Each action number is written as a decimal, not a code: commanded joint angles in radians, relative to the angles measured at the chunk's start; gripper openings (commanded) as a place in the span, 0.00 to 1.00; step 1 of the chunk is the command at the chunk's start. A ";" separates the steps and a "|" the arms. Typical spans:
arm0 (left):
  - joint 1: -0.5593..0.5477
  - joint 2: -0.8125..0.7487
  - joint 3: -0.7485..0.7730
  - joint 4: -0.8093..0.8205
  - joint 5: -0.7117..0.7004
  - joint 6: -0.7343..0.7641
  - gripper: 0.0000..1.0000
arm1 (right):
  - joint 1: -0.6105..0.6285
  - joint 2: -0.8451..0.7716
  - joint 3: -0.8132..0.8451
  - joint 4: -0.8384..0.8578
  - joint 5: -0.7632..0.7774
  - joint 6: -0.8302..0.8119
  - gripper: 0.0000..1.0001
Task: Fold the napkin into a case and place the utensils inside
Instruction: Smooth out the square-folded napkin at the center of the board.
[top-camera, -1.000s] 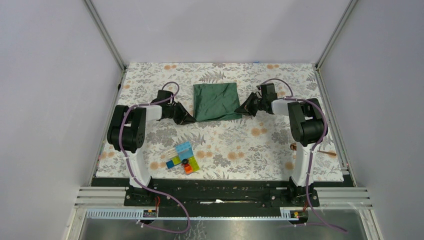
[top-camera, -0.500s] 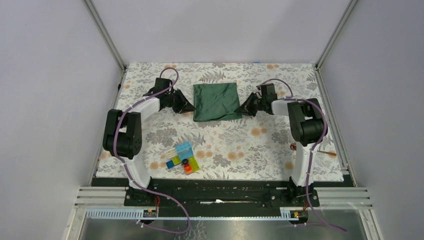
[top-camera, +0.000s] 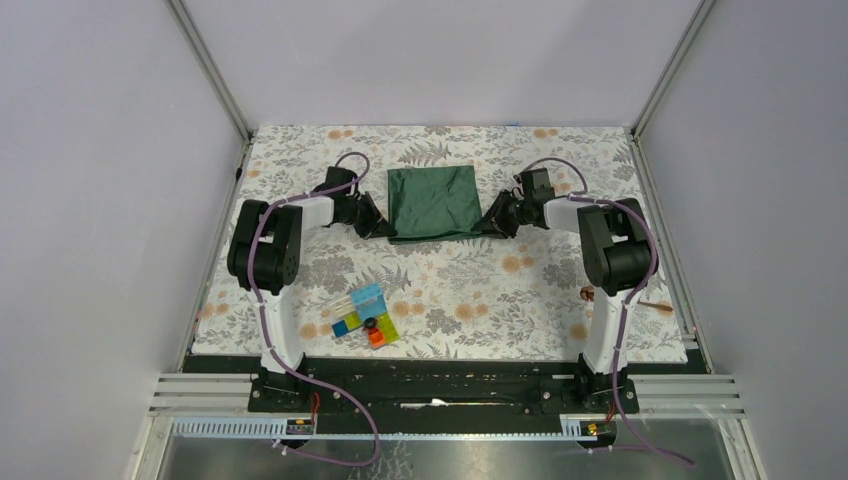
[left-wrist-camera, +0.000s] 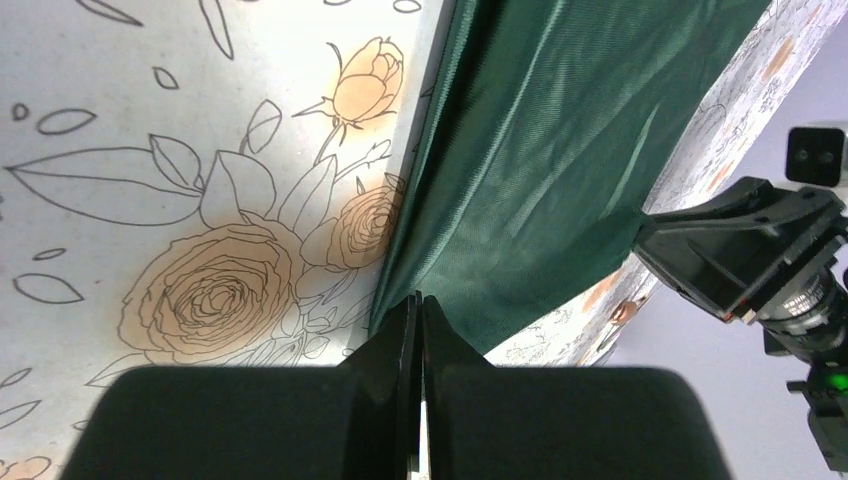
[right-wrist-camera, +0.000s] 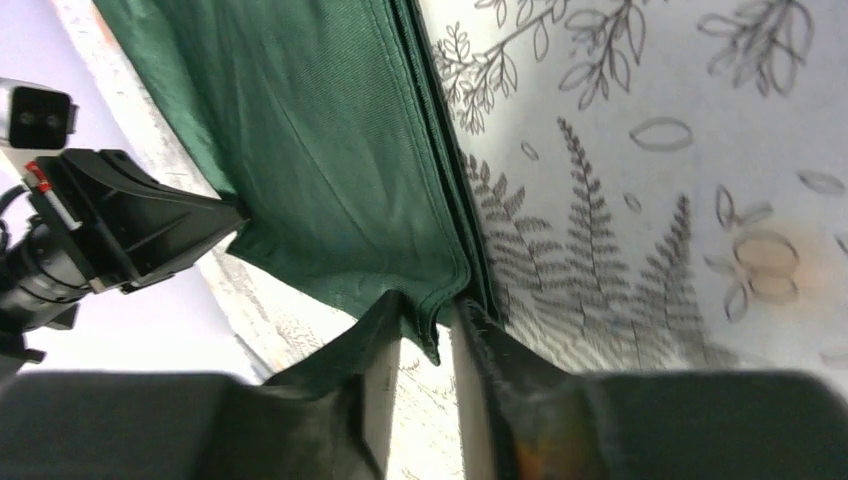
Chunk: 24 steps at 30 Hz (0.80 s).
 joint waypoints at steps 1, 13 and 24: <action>0.005 -0.004 -0.004 0.028 -0.018 0.007 0.00 | 0.022 -0.125 0.052 -0.225 0.154 -0.177 0.40; -0.005 -0.055 0.019 0.003 -0.009 0.032 0.21 | 0.106 -0.027 0.212 -0.167 -0.133 -0.184 0.59; -0.006 -0.091 -0.019 0.050 0.091 0.004 0.17 | 0.092 0.045 0.154 -0.083 -0.135 -0.161 0.55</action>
